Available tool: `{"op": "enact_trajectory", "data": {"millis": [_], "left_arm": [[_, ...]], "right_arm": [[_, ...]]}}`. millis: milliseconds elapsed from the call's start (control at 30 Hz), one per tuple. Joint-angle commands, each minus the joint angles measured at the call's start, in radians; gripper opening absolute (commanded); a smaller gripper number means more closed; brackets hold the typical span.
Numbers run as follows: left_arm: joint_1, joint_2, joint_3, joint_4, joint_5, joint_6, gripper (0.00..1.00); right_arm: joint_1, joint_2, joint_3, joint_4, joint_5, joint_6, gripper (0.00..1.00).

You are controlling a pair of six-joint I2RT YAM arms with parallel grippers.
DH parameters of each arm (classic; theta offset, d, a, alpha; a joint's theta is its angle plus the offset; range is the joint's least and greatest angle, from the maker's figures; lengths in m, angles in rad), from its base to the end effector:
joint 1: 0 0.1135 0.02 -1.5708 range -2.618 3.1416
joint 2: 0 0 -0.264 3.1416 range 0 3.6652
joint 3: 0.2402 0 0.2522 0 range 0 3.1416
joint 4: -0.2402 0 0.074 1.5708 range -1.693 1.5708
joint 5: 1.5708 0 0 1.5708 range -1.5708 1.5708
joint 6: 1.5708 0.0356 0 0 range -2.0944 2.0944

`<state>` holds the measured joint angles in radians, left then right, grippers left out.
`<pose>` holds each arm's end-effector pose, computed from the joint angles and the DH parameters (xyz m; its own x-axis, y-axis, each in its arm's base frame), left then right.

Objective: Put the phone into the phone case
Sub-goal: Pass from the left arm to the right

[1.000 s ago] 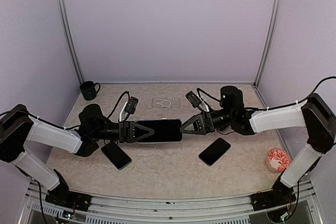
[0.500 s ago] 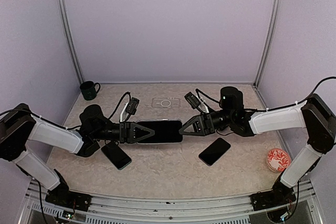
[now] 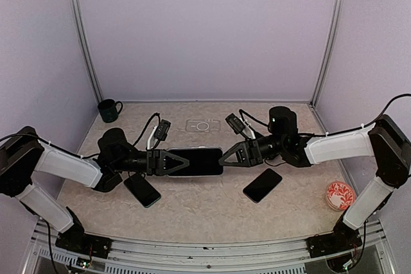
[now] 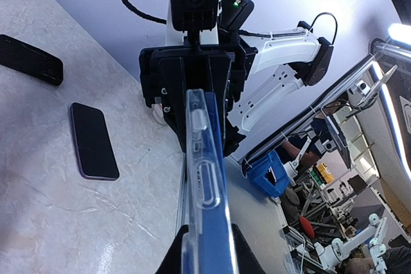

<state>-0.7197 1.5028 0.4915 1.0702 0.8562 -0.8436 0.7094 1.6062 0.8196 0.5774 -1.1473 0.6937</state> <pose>0.1929 -0.2048 0.2069 -0.7169 -0.0226 -0.6968 0.6972 -0.0318 -0.7162 0.2304 0.2406 0.2279 -0.7250 -0.2760 -0.6311 -0.6253 -0.1204 0.7710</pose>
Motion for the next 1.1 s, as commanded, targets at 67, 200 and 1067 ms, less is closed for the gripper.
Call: {"op": "enact_trajectory", "data": {"millis": [67, 200, 1067], "left_arm": [[-0.006, -0.007, 0.025, 0.017, -0.014, 0.035, 0.23], [-0.006, -0.010, 0.028, -0.005, -0.020, 0.046, 0.28], [-0.003, -0.029, 0.002, -0.102, -0.067, 0.098, 0.52]], "right_arm": [[0.012, -0.031, 0.010, -0.048, 0.017, -0.020, 0.00], [0.013, -0.031, 0.014, -0.057, 0.021, -0.021, 0.00], [-0.040, -0.083, 0.039, -0.320, 0.156, -0.142, 0.00]]}}
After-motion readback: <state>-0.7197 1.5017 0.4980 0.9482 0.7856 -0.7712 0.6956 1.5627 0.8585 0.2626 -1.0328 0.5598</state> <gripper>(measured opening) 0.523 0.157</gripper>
